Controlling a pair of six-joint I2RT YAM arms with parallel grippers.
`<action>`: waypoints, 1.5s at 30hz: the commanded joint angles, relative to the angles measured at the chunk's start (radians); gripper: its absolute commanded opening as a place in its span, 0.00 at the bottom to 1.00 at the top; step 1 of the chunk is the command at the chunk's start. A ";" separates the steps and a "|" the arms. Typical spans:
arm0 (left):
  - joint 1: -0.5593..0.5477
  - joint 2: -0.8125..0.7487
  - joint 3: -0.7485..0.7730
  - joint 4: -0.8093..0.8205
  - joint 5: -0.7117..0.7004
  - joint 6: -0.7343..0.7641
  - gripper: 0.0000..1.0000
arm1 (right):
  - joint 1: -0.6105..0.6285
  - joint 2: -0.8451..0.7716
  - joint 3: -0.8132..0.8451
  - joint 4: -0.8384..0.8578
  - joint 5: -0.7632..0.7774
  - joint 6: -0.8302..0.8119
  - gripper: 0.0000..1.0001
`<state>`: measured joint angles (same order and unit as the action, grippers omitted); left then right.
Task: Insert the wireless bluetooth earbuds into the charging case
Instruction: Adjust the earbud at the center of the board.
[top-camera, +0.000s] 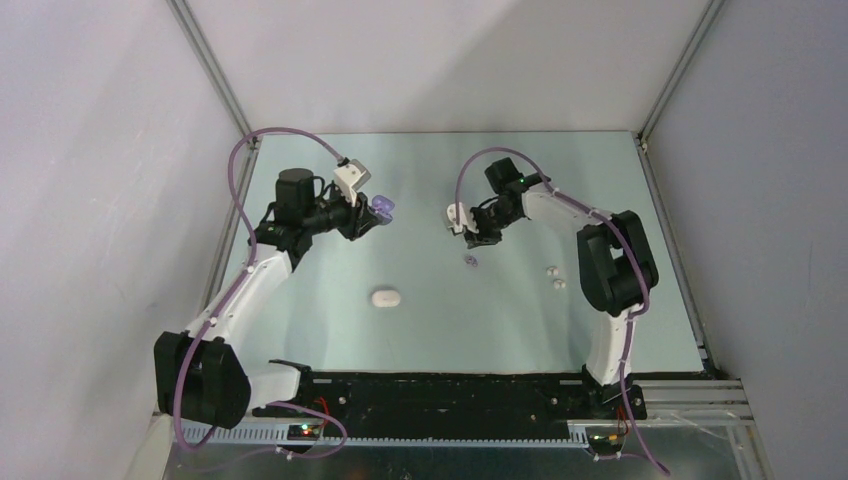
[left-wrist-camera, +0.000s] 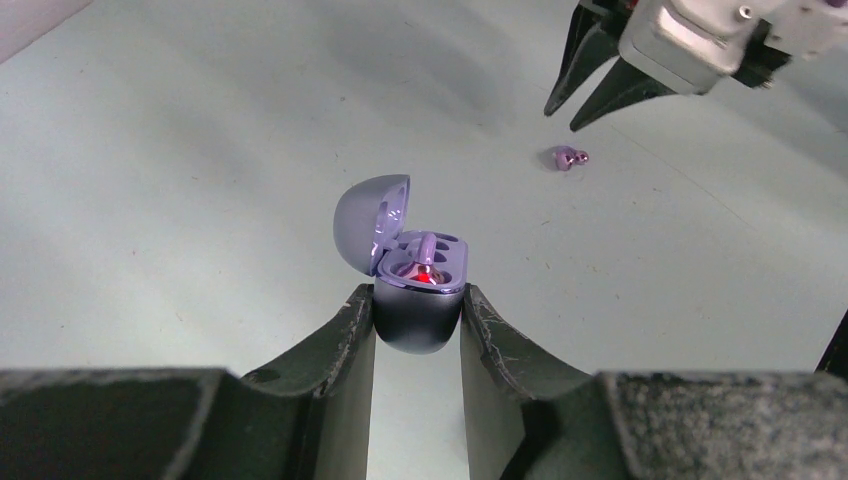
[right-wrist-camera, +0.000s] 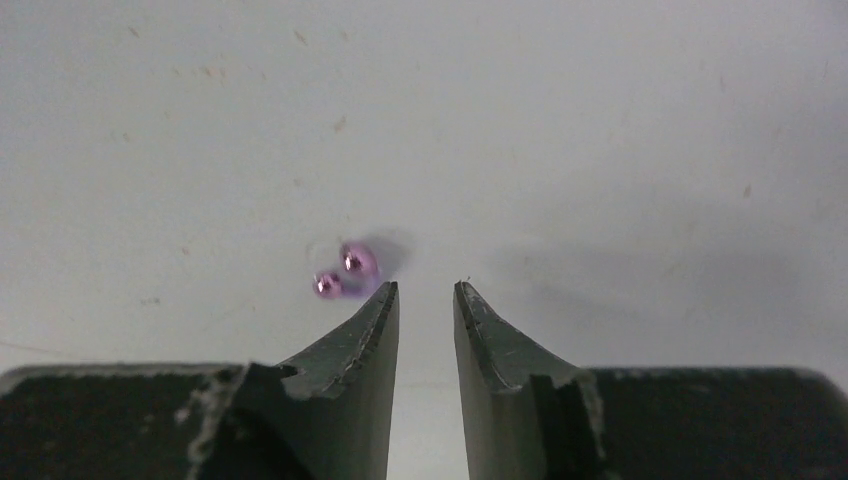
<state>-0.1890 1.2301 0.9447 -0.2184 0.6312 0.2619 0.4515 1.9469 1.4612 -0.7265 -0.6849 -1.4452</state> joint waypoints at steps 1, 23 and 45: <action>0.008 -0.023 -0.003 0.048 0.014 -0.017 0.00 | -0.037 -0.014 -0.019 0.023 0.090 0.022 0.34; 0.005 0.010 -0.053 0.188 -0.020 -0.241 0.00 | 0.057 0.068 -0.075 0.018 0.154 -0.090 0.43; -0.080 0.380 -0.163 0.730 -0.128 -0.734 0.00 | 0.172 0.015 -0.055 0.051 0.298 0.431 0.35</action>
<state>-0.2310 1.5627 0.7773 0.3470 0.5304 -0.3954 0.6086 1.9903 1.3823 -0.6830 -0.4587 -1.2449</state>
